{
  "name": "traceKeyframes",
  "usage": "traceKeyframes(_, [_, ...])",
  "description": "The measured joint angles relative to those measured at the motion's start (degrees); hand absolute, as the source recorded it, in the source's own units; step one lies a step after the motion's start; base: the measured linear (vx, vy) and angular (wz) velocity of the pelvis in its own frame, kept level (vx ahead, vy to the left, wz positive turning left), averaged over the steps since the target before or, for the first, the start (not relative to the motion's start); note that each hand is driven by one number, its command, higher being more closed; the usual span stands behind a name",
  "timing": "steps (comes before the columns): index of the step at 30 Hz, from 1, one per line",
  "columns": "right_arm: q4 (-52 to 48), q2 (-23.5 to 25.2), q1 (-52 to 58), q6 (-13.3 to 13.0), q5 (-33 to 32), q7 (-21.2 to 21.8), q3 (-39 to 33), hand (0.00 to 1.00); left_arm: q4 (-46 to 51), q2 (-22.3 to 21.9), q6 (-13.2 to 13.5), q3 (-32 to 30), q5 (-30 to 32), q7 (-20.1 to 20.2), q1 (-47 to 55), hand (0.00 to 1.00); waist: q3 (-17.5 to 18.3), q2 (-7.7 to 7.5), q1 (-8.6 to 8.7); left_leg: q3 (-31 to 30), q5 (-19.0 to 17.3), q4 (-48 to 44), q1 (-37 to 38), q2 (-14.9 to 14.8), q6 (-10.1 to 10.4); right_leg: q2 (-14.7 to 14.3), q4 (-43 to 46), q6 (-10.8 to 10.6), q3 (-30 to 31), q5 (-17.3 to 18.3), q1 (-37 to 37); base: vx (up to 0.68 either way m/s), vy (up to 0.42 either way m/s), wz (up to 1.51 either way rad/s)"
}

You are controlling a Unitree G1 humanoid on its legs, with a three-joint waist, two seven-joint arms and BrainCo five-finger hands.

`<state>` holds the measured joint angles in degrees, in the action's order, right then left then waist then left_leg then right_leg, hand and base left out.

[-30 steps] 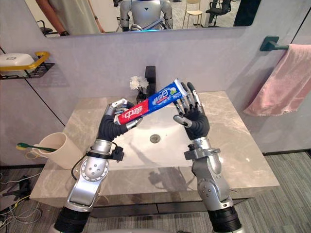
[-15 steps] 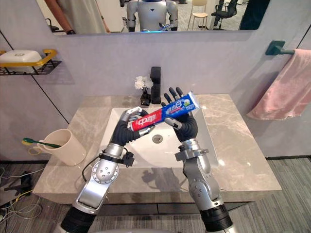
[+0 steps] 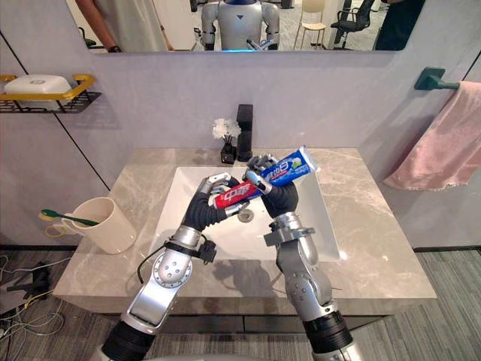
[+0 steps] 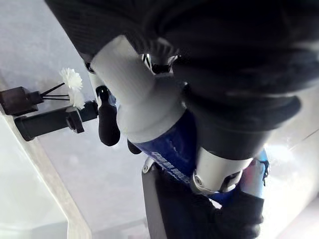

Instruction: Organize washtable

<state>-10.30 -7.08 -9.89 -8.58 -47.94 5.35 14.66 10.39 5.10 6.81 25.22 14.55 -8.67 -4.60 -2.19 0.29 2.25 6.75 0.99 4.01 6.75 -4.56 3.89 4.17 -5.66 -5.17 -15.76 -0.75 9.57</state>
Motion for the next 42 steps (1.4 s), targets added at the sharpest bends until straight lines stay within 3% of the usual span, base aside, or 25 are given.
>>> traceKeyframes(11, [0.05,1.18,0.0,-0.09,-0.46,-0.02,0.46,1.0,-0.59,-0.32,0.01,-0.1,-0.37,-0.12,0.0,1.0,0.0,0.0,0.02,0.0,0.0,0.0,0.07,-0.02,0.0,0.02,0.0,0.0,0.0,0.0,0.09,0.0,0.0,0.0])
traceKeyframes(12, [0.04,1.2,0.0,-0.11,-0.46,-0.02,0.46,1.0,-0.54,-0.33,0.02,-0.12,-0.37,-0.13,0.0,0.0,0.0,0.0,0.03,0.0,0.0,-0.01,0.09,-0.07,0.0,0.02,0.0,0.0,0.0,0.0,0.11,0.0,0.0,0.0])
traceKeyframes(22, [-1.11,1.72,0.0,-1.23,-0.16,0.09,0.37,1.0,4.82,-0.3,0.38,-1.68,-0.38,-0.21,0.07,0.0,0.04,0.06,0.01,-0.01,0.0,-0.05,0.2,-0.29,0.0,0.04,0.01,0.01,-0.02,-0.01,0.28,0.0,0.0,0.0])
traceKeyframes(30, [-1.3,1.02,0.01,-1.17,1.53,0.03,-3.34,1.0,15.24,1.73,4.0,-6.67,-1.6,-0.13,2.27,0.0,0.11,0.23,-0.02,-0.2,0.0,-0.05,0.59,-0.29,0.0,0.08,0.0,0.0,-0.24,0.0,0.78,0.0,0.0,0.0])
traceKeyframes(38, [-1.9,-0.74,0.07,-1.19,2.39,-0.01,-6.42,1.0,24.7,3.58,6.56,-14.58,-5.41,-0.85,6.83,0.0,0.08,0.81,-0.03,-0.91,0.01,0.09,0.91,-0.23,0.02,0.1,-0.1,-0.03,-1.1,0.08,1.13,-0.01,0.001,0.04])
traceKeyframes(42, [-4.63,-0.64,0.51,-1.34,3.57,-0.01,-8.44,1.0,29.05,2.83,7.69,-21.21,-5.52,-3.74,10.91,0.0,0.04,1.27,-0.27,-1.39,0.05,0.11,0.83,-0.16,0.07,0.12,-0.21,-0.12,-1.56,0.17,1.26,0.0,0.004,0.07])
